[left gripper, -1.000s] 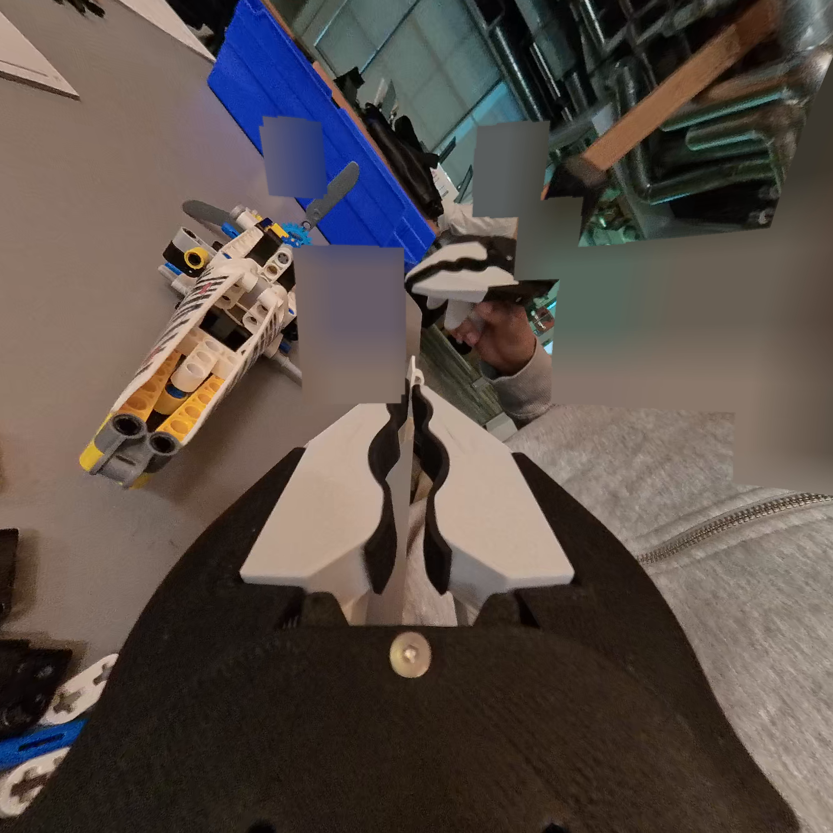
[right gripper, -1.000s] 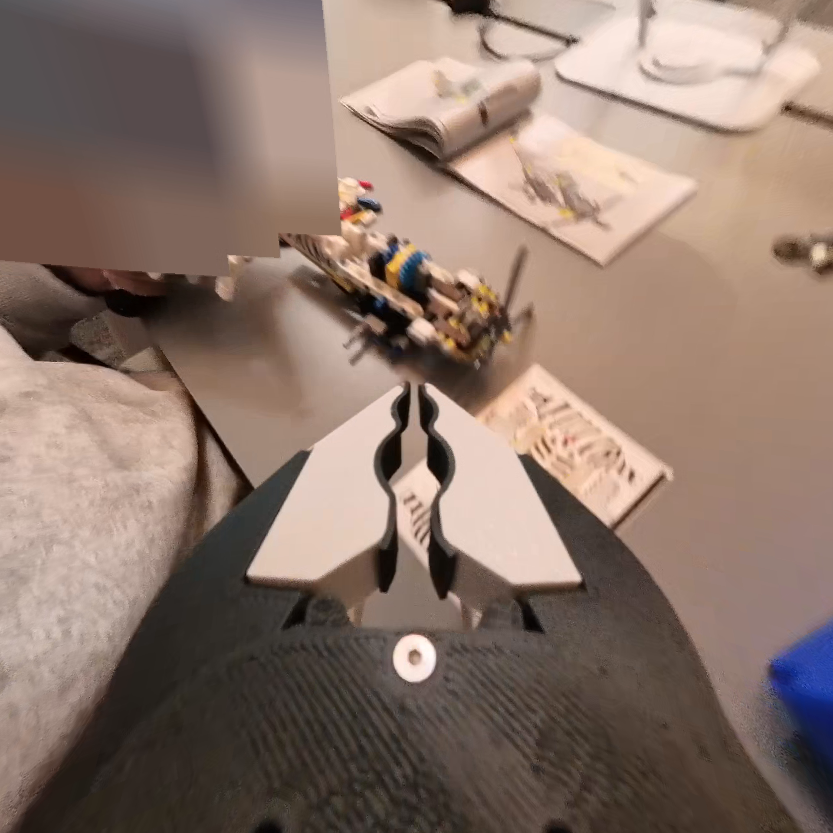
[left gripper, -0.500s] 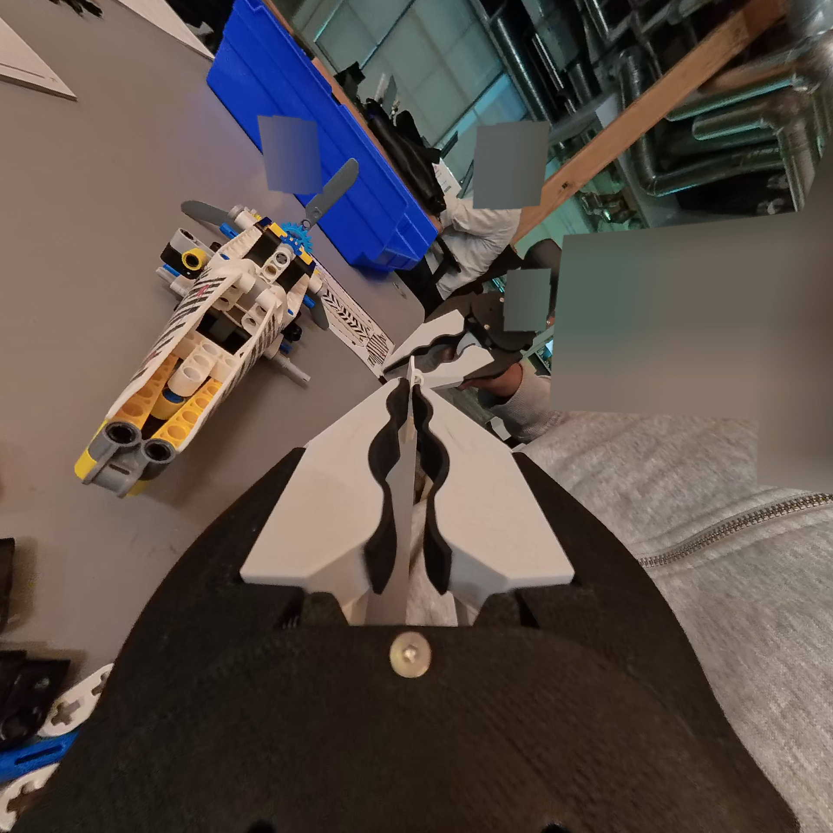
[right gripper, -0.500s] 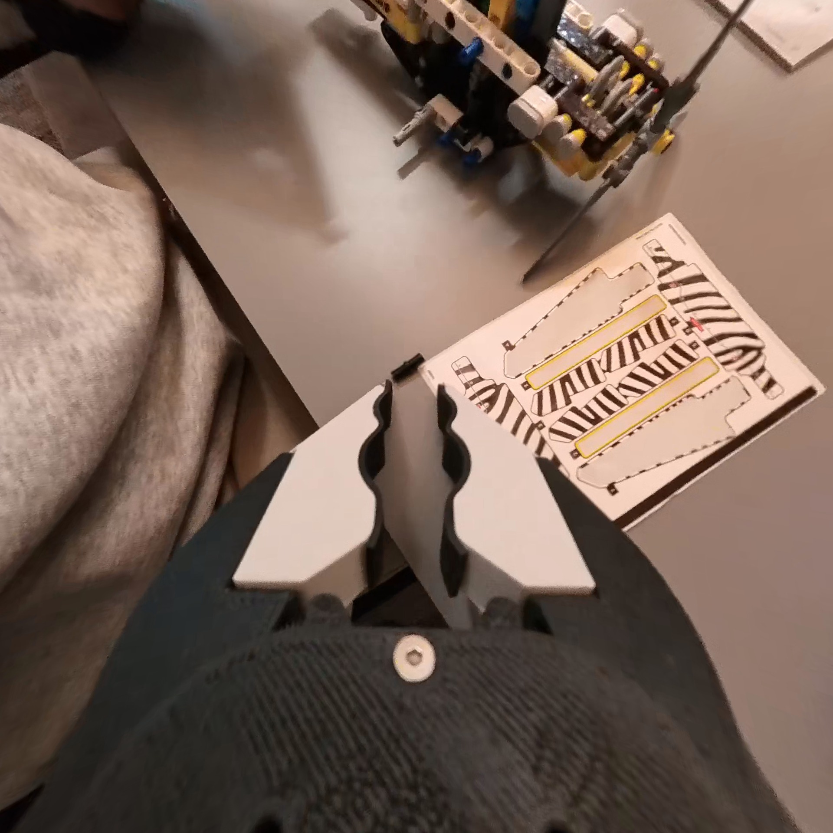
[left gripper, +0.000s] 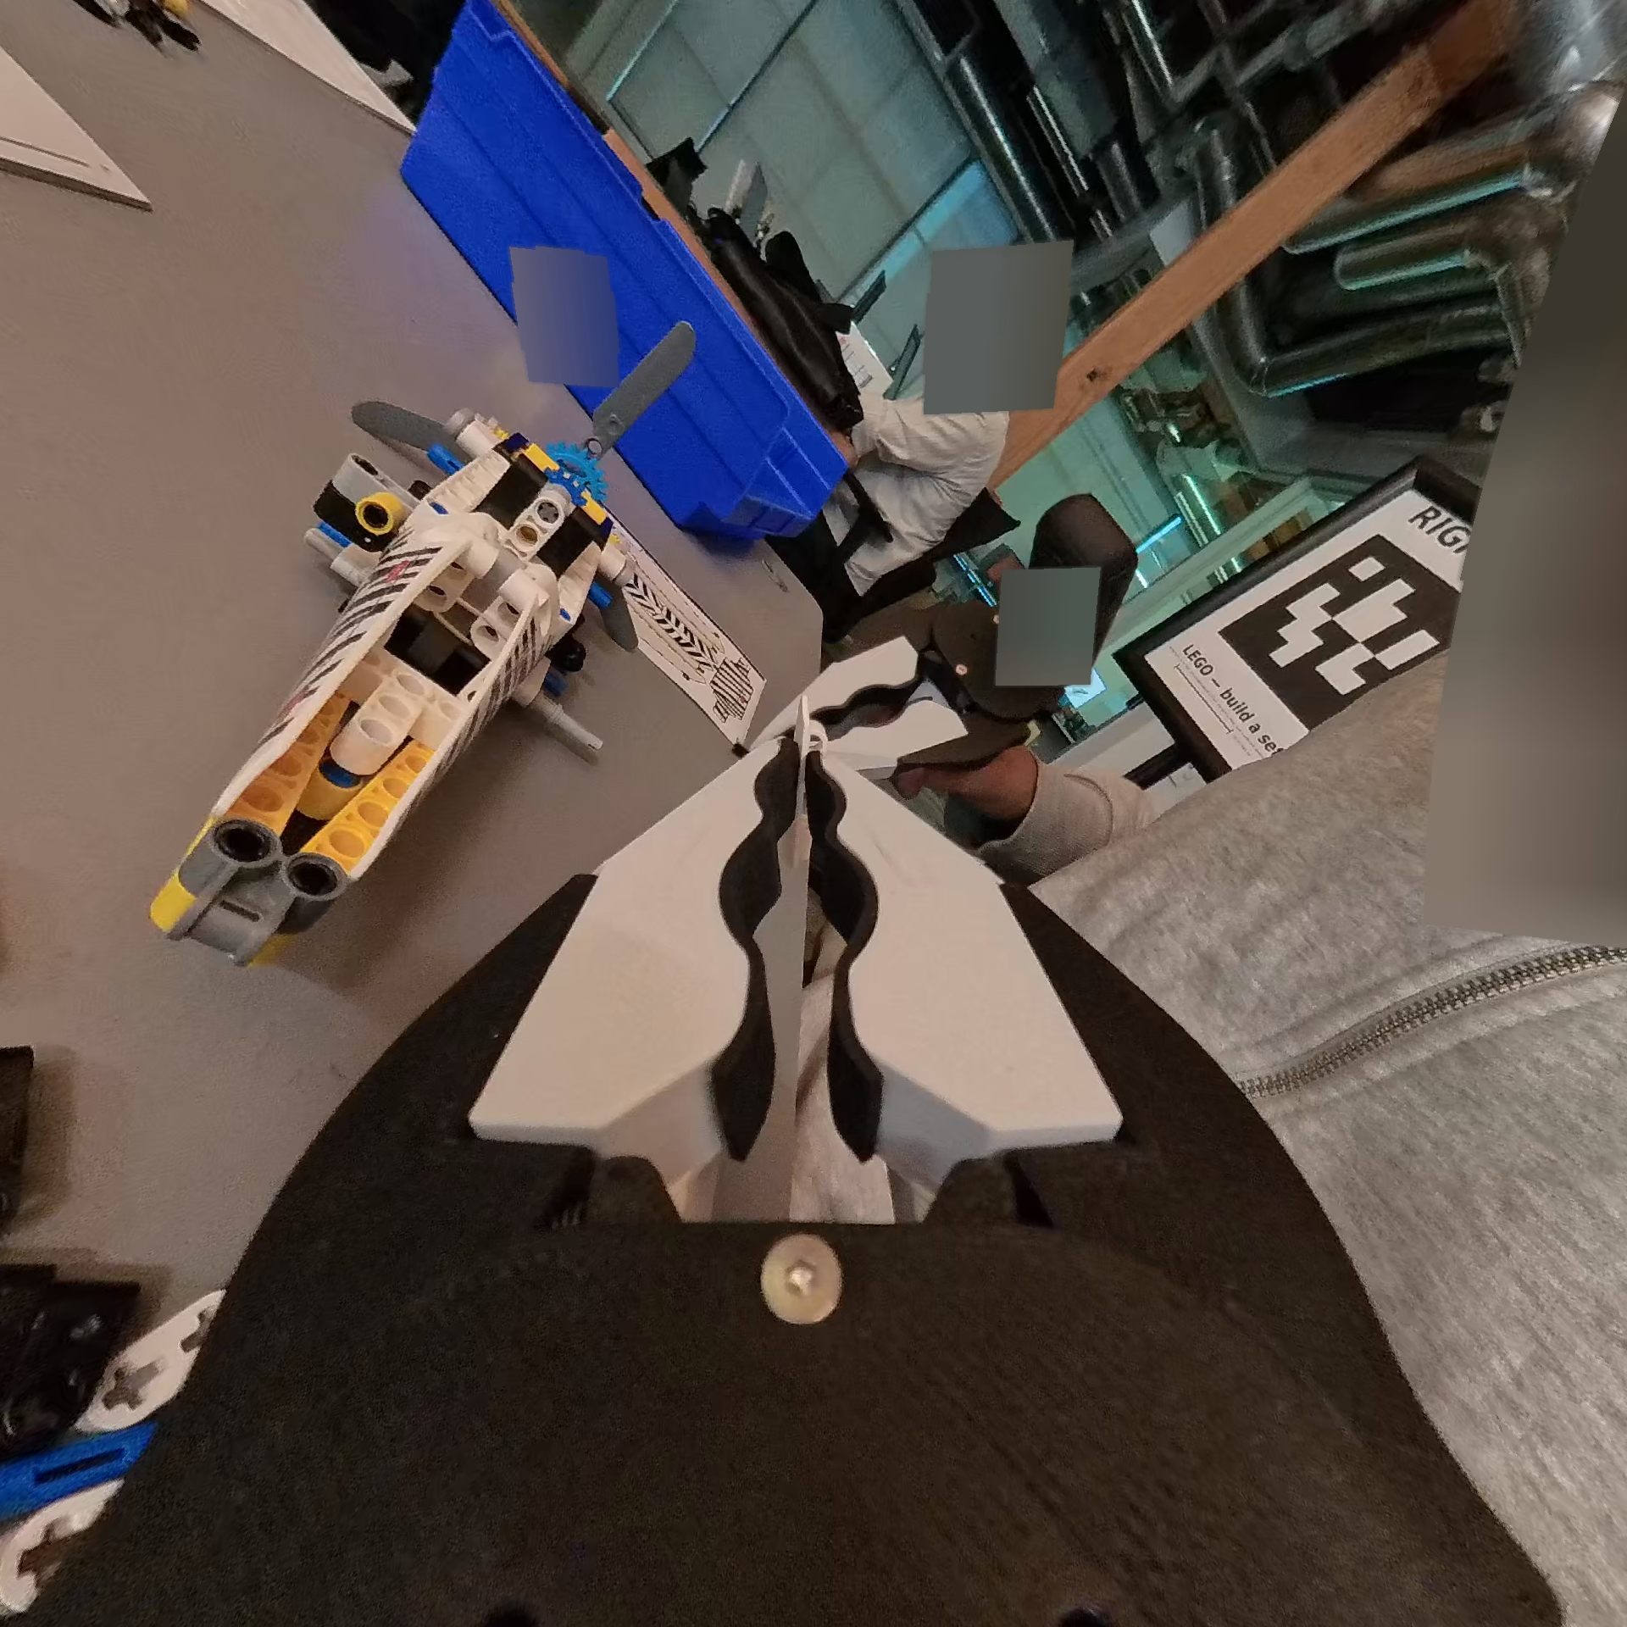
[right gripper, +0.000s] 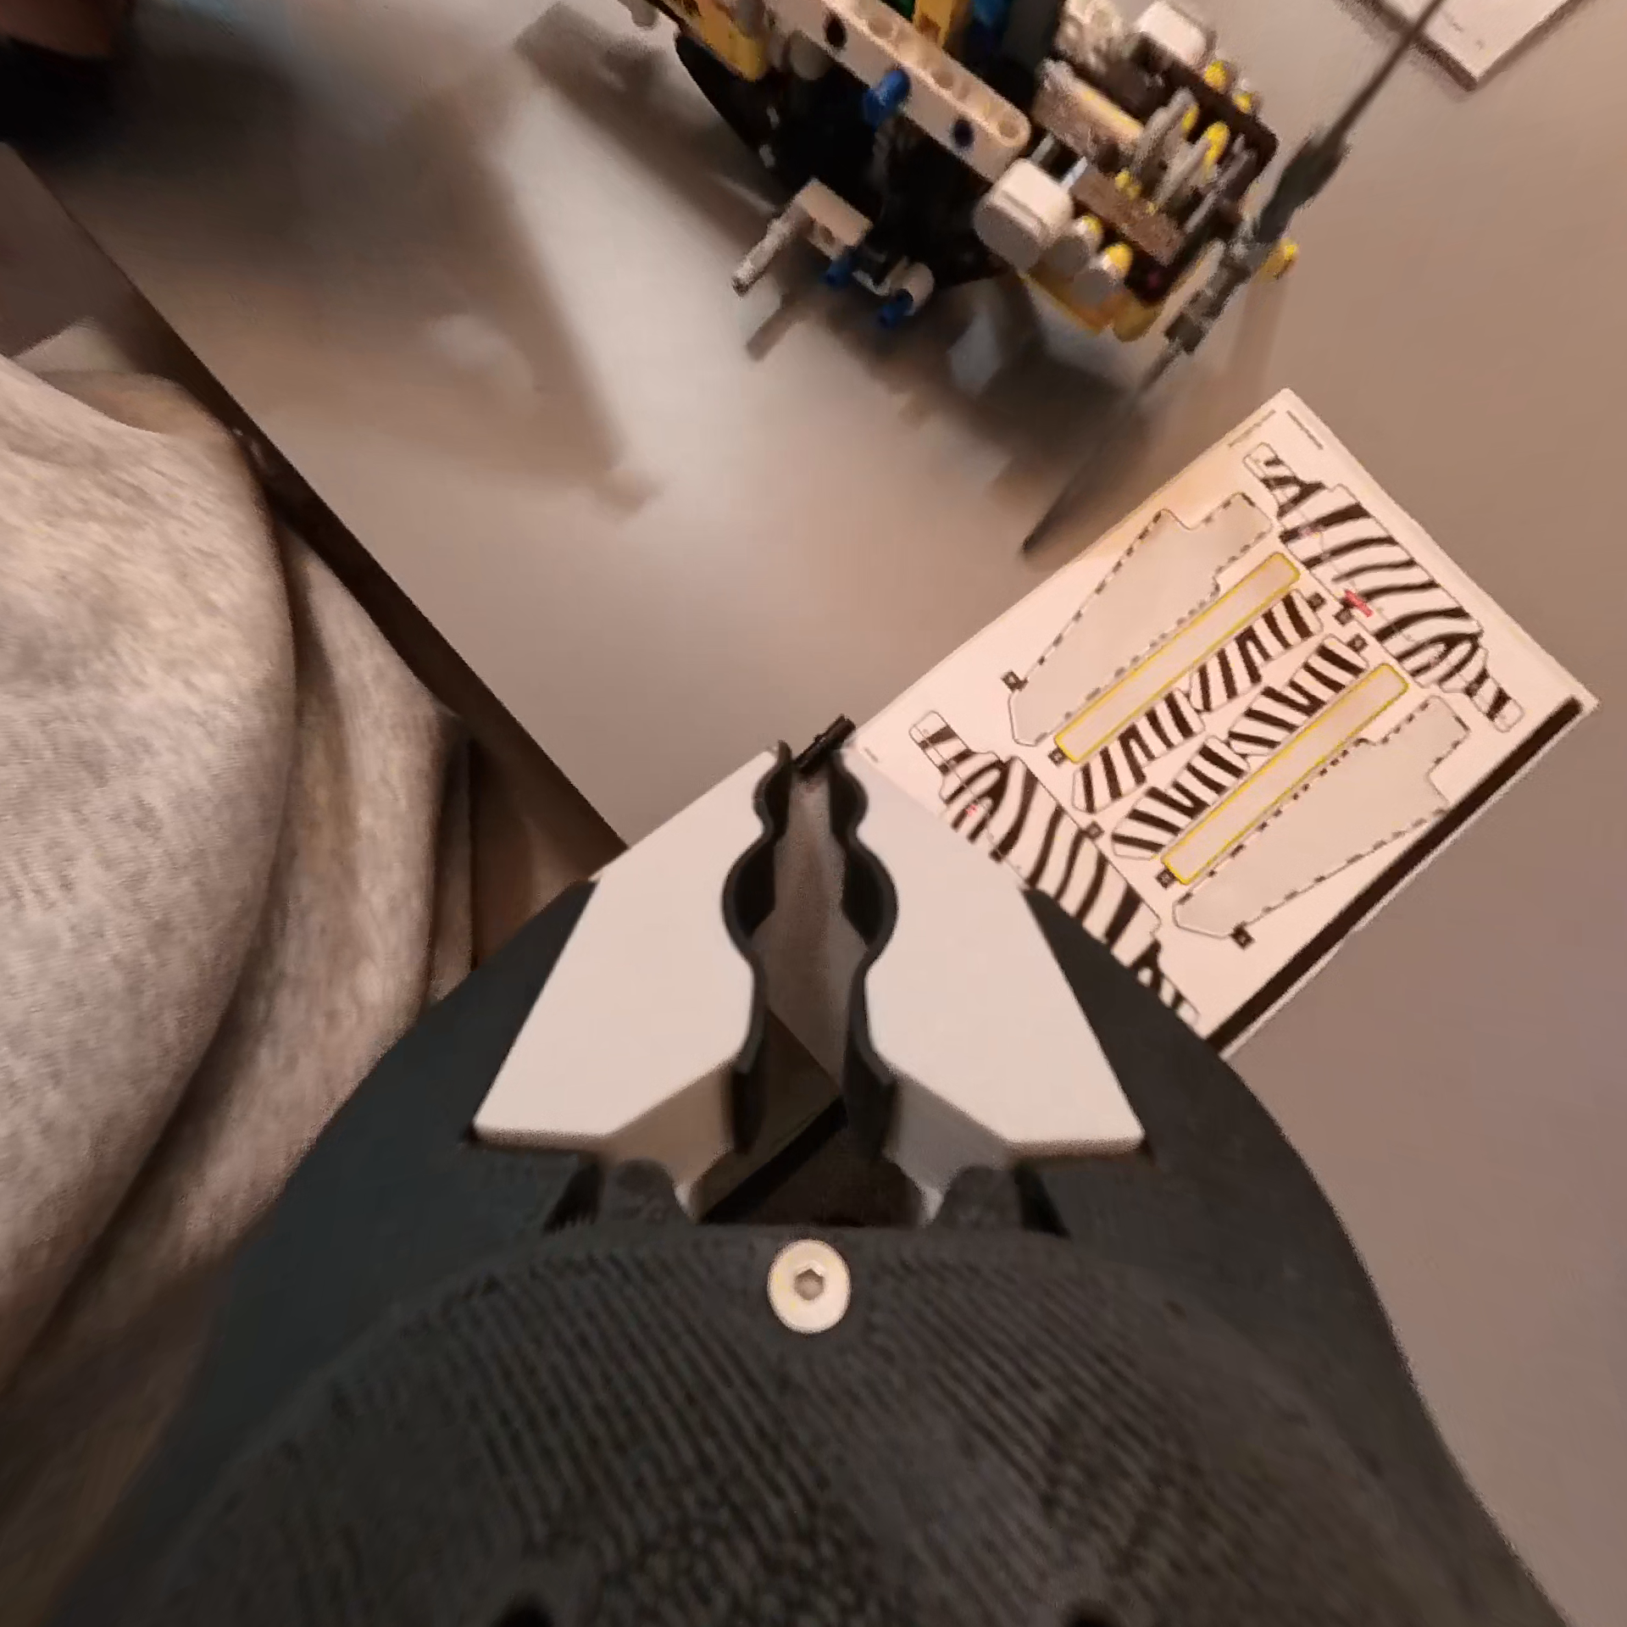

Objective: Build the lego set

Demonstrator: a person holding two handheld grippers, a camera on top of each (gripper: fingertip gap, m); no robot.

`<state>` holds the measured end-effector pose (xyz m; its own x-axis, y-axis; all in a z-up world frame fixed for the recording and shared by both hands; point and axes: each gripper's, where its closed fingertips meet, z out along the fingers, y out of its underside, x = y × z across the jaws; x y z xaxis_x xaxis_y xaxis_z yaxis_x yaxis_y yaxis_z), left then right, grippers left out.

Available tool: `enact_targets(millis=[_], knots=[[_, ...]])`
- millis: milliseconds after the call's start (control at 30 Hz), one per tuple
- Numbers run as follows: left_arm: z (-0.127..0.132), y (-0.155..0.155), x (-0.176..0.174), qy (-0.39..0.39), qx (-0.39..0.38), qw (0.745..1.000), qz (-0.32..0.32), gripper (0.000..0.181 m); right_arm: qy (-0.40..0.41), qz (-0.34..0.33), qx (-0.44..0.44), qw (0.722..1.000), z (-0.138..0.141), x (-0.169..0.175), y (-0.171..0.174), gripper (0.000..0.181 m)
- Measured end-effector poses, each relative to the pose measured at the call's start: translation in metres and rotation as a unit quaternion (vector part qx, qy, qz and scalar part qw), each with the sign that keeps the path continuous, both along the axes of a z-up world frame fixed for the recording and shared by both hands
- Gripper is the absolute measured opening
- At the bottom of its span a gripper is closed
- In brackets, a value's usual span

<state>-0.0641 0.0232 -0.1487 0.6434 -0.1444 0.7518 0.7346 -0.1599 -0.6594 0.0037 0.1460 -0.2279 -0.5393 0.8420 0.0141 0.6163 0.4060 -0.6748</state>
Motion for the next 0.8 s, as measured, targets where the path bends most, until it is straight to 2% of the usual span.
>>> enact_targets(millis=[167, 367, 600, 800], knots=[[0.001, -0.001, 0.0, 0.0, 0.003, 1.0, -0.002, 0.0, 0.005, 0.01, -0.01, 1.0, 0.0, -0.005, -0.014, 0.004], [0.001, 0.0, 0.001, -0.001, 0.004, 1.0, -0.005, 0.0, 0.023, 0.071, -0.031, 0.997, 0.0, -0.005, -0.039, 0.004], [0.001, -0.001, 0.001, -0.002, 0.004, 1.0, -0.006, 0.0, 0.014, 0.047, -0.053, 0.997, 0.001, -0.007, -0.039, 0.01], [0.001, 0.0, 0.001, -0.002, 0.003, 1.0, -0.006, 0.0, 0.027, 0.024, -0.044, 0.998, 0.001, -0.011, -0.035, 0.005]])
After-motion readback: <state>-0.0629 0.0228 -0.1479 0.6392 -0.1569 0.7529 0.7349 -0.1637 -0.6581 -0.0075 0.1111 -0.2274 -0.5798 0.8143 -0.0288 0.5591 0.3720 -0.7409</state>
